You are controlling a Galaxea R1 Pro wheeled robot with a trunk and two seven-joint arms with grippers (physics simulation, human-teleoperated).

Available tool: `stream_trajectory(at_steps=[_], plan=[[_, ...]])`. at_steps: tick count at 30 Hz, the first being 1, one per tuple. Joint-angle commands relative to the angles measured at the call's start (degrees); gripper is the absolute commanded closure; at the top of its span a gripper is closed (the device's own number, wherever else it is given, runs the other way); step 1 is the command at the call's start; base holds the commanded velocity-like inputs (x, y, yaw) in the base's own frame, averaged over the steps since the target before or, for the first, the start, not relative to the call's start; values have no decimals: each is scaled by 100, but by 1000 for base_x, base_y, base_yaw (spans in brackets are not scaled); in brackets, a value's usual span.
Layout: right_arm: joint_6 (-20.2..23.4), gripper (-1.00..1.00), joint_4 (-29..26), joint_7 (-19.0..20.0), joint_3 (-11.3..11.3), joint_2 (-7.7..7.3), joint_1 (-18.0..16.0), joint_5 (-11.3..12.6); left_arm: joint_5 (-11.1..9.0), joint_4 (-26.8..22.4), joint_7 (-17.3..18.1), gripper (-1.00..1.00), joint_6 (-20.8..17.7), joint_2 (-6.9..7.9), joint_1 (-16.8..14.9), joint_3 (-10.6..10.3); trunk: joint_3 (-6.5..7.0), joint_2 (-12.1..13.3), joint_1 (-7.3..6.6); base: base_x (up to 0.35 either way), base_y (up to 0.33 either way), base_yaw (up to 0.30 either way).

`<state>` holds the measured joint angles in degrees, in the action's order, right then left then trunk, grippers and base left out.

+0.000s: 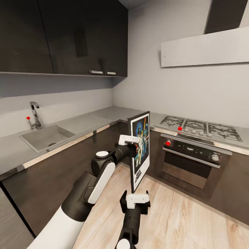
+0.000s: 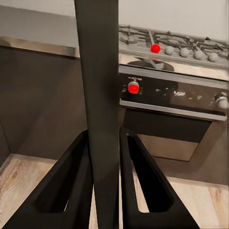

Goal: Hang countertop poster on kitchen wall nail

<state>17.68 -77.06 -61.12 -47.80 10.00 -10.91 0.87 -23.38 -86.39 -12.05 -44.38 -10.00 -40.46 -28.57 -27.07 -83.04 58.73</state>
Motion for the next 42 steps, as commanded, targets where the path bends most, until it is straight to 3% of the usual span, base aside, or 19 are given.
stream_trajectory(at_steps=[1,4,12,20,22,24,26,29,31,34,42], plan=[[88,-100,-14,-32,-9,0,-37,12,-53,-7,-52,100,-19,0,-5,-36,-6,-4,0,0,0,0],[138,-100,-44,-32,-10,0,-99,18,-59,-9,-52,100,-13,0,-5,-76,-6,-4,0,0,0,0],[155,-100,-54,-24,-10,0,-178,367,-62,-14,-52,100,-10,0,-8,-95,-6,-4,0,0,0,0],[133,-100,-48,-23,-10,0,-241,419,-67,-84,-53,100,-4,0,-5,-96,-6,-4,0,0,0,0],[124,-100,-47,-23,-10,0,-244,422,-217,-120,-57,100,-2,0,-5,-91,-6,-4,0,0,0,0],[123,-100,-46,-23,-10,0,-250,422,-508,-127,-79,100,41,0,-5,-87,-6,-4,0,0,0,0],[122,-100,-46,-23,-10,0,-251,422,-624,-129,-176,100,78,0,-5,-94,-6,-4,0,0,0,0],[118,-100,-33,-23,-7,0,-317,422,-879,-131,-620,100,171,0,-5,-268,-6,-4,0,0,0,0],[115,-100,-15,-23,-3,0,-391,468,-1207,-137,-964,100,317,0,-5,-534,-6,-4,0,0,0,0],[113,-100,-6,-23,-2,0,-432,540,-1473,-140,-1213,100,439,0,-5,-706,-6,-4,0,0,0,0],[113,-100,6,-23,12,0,-455,556,-1601,-141,-1346,100,497,0,-5,-778,-6,-4,0,0,0,0]])
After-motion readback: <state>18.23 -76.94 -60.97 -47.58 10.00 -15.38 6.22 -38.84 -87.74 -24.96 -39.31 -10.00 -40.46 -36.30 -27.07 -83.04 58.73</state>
